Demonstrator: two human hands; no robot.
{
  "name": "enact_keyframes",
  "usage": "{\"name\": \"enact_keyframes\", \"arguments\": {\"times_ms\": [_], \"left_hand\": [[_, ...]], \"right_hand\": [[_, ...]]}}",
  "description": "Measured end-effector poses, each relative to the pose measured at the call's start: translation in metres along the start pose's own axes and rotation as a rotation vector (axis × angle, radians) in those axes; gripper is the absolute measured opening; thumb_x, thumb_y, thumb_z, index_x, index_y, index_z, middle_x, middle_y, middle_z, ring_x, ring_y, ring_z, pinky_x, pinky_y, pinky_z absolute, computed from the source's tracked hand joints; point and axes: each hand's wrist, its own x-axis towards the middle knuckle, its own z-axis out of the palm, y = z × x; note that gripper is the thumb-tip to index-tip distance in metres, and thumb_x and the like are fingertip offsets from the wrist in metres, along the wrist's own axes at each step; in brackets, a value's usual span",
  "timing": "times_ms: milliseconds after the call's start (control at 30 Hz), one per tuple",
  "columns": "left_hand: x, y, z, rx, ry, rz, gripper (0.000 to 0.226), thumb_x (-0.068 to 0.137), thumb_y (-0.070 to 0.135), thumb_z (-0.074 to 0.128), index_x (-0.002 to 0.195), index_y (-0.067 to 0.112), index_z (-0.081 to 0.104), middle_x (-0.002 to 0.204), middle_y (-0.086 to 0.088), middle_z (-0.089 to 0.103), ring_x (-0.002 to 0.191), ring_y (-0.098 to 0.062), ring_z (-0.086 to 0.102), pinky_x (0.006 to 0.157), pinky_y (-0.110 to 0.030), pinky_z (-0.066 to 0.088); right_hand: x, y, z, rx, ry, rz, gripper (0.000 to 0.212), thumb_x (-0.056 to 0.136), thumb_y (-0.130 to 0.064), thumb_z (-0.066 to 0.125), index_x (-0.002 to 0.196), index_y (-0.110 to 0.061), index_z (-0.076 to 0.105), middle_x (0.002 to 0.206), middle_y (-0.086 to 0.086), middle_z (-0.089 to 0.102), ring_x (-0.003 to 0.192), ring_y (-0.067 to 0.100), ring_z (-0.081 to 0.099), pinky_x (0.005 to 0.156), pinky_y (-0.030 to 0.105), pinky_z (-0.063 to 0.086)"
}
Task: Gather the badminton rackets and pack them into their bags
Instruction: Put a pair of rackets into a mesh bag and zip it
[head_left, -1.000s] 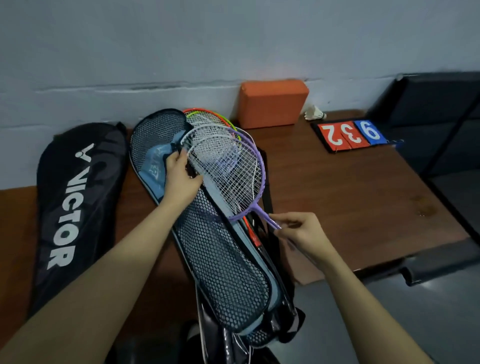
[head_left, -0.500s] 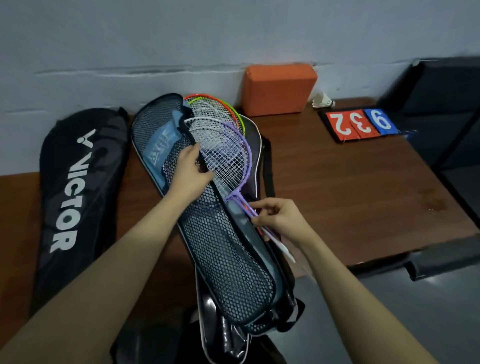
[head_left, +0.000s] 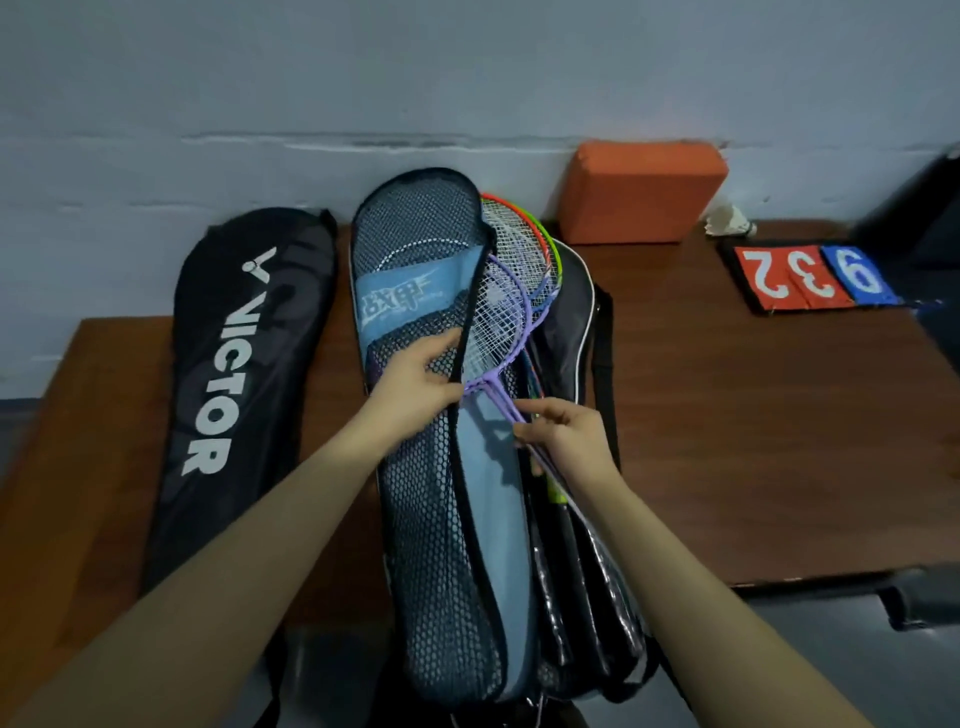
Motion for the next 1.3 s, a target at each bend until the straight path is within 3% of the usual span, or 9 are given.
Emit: {"name": "enact_keyframes", "arguments": {"times_ms": [133, 200, 467, 600, 800, 933, 1067, 1200, 1300], "left_hand": [[-0.009, -0.016, 0.003, 0.028, 0.095, -0.048, 0.054, 0.083, 0.007, 0.062, 0.134, 0.016, 0.046, 0.087, 0.002, 0.052, 0.061, -0.009, 0.047, 0.055, -0.015, 0.039], [-0.016, -0.023, 0.004, -0.002, 0.097, -0.060, 0.044, 0.084, 0.005, 0.060, 0.125, 0.014, 0.051, 0.077, 0.006, 0.048, 0.057, -0.006, 0.045, 0.054, -0.014, 0.038], [-0.023, -0.042, -0.021, -0.134, 0.184, -0.109, 0.038, 0.082, 0.001, 0.064, 0.117, 0.015, 0.055, 0.085, 0.005, 0.053, 0.062, -0.011, 0.051, 0.063, -0.018, 0.046], [-0.026, -0.056, -0.030, -0.226, 0.187, -0.126, 0.037, 0.080, -0.001, 0.064, 0.111, 0.017, 0.057, 0.089, -0.006, 0.056, 0.059, -0.014, 0.053, 0.063, -0.025, 0.048], [-0.017, -0.061, -0.036, -0.250, 0.159, -0.050, 0.034, 0.081, -0.001, 0.062, 0.109, 0.018, 0.057, 0.093, -0.011, 0.058, 0.058, -0.023, 0.053, 0.056, -0.032, 0.046], [-0.013, -0.072, -0.033, -0.193, 0.162, -0.024, 0.034, 0.082, -0.001, 0.061, 0.110, 0.018, 0.058, 0.089, -0.005, 0.056, 0.057, -0.017, 0.051, 0.056, -0.028, 0.045], [-0.018, -0.093, -0.026, -0.060, 0.250, 0.030, 0.032, 0.084, -0.002, 0.056, 0.112, 0.013, 0.061, 0.088, -0.002, 0.053, 0.057, -0.005, 0.047, 0.063, -0.015, 0.042], [-0.029, -0.107, -0.012, 0.091, 0.209, 0.115, 0.041, 0.084, -0.002, 0.056, 0.124, 0.008, 0.054, 0.102, -0.003, 0.047, 0.068, -0.002, 0.047, 0.067, -0.006, 0.037], [-0.047, -0.115, 0.003, 0.171, 0.126, 0.202, 0.054, 0.085, 0.001, 0.058, 0.136, 0.009, 0.041, 0.112, -0.005, 0.042, 0.069, -0.006, 0.048, 0.068, -0.015, 0.043]], "right_hand": [[0.008, 0.003, 0.018, 0.015, 0.038, -0.017, 0.024, 0.078, 0.008, 0.064, 0.101, 0.001, 0.067, 0.071, 0.019, 0.062, 0.038, 0.019, 0.049, 0.041, 0.025, 0.043], [0.011, 0.007, 0.029, 0.052, 0.048, 0.001, 0.025, 0.078, 0.008, 0.065, 0.101, 0.002, 0.066, 0.066, 0.019, 0.061, 0.040, 0.025, 0.046, 0.041, 0.027, 0.043], [0.036, 0.003, 0.057, 0.027, 0.013, -0.003, 0.023, 0.078, 0.004, 0.067, 0.100, 0.000, 0.064, 0.075, 0.023, 0.065, 0.054, 0.029, 0.058, 0.056, 0.036, 0.054], [0.050, -0.002, 0.057, -0.161, -0.095, -0.041, 0.028, 0.074, 0.008, 0.069, 0.101, 0.001, 0.065, 0.066, 0.015, 0.061, 0.052, 0.018, 0.058, 0.053, 0.020, 0.050], [0.079, 0.003, 0.082, -0.374, -0.078, -0.057, 0.024, 0.075, 0.005, 0.069, 0.097, -0.002, 0.064, 0.068, 0.006, 0.063, 0.050, 0.014, 0.055, 0.048, 0.022, 0.044], [0.084, 0.018, 0.096, -0.458, -0.057, -0.111, 0.026, 0.079, 0.000, 0.068, 0.104, -0.003, 0.062, 0.075, 0.007, 0.063, 0.059, 0.017, 0.056, 0.054, 0.024, 0.045], [0.075, 0.024, 0.090, -0.560, -0.073, -0.174, 0.031, 0.082, -0.010, 0.069, 0.112, -0.006, 0.064, 0.095, 0.007, 0.065, 0.088, 0.020, 0.060, 0.081, 0.029, 0.049], [0.041, 0.036, 0.063, -0.656, -0.040, -0.288, 0.028, 0.085, -0.011, 0.065, 0.114, -0.010, 0.064, 0.098, 0.007, 0.061, 0.083, 0.011, 0.055, 0.077, 0.018, 0.042], [0.009, 0.056, 0.042, -0.720, -0.033, -0.334, 0.025, 0.085, -0.011, 0.066, 0.109, -0.015, 0.065, 0.092, 0.004, 0.061, 0.077, 0.003, 0.053, 0.069, 0.012, 0.039]]}}
